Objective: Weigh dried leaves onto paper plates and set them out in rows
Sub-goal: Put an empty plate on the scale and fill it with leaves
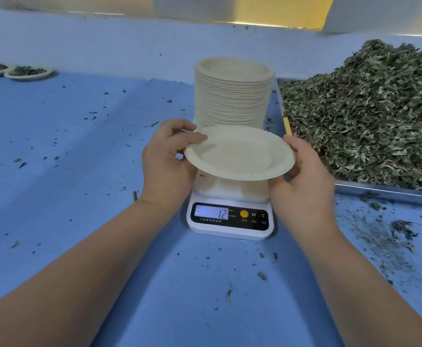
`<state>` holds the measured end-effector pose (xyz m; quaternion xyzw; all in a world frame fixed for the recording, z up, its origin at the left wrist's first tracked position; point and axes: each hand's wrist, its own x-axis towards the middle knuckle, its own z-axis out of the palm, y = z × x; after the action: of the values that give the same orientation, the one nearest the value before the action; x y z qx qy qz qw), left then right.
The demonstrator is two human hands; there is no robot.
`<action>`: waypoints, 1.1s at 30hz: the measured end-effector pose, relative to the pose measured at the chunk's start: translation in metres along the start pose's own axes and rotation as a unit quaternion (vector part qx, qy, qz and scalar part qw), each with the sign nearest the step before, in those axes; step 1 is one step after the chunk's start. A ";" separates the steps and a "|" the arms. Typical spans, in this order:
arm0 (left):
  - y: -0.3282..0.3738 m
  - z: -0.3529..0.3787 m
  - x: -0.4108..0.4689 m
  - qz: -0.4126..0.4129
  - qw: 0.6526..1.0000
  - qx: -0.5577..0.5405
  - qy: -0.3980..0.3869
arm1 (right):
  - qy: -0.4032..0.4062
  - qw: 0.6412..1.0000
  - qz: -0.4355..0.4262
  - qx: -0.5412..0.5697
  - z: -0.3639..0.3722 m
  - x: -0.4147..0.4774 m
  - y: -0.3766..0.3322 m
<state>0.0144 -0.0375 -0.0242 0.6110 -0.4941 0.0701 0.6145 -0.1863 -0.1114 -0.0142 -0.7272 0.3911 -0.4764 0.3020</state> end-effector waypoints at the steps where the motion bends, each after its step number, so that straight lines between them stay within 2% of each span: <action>1: -0.001 -0.001 0.000 -0.014 1.000 -0.004 -0.004 | -0.002 1.000 0.003 -0.006 0.001 0.000 0.001; 8: -0.008 -0.011 0.010 -0.186 0.975 -0.117 -0.044 | -0.036 0.998 0.020 -0.056 -0.002 0.003 0.014; 14: -0.016 -0.014 0.012 -0.205 0.971 -0.104 -0.065 | -0.106 0.985 -0.011 -0.136 -0.008 0.004 0.012; 17: -0.021 -0.011 0.012 -0.215 0.970 -0.090 -0.072 | -0.110 0.982 -0.010 -0.150 -0.010 0.002 0.011; 22: -0.022 -0.008 0.012 -0.244 0.964 -0.103 -0.037 | -0.118 0.977 0.011 -0.179 -0.015 0.000 0.010; 27: -0.014 -0.006 0.015 -0.331 0.918 -0.216 -0.015 | -0.079 0.975 0.010 -0.209 -0.021 0.002 0.009; 33: -0.012 -0.004 0.014 -0.325 0.921 -0.210 -0.046 | -0.023 0.985 -0.039 -0.169 -0.017 -0.002 0.000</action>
<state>0.0321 -0.0439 -0.0221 0.5977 -0.2989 -0.2669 0.6943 -0.2031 -0.1107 -0.0090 -0.7931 0.4305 -0.3982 0.1647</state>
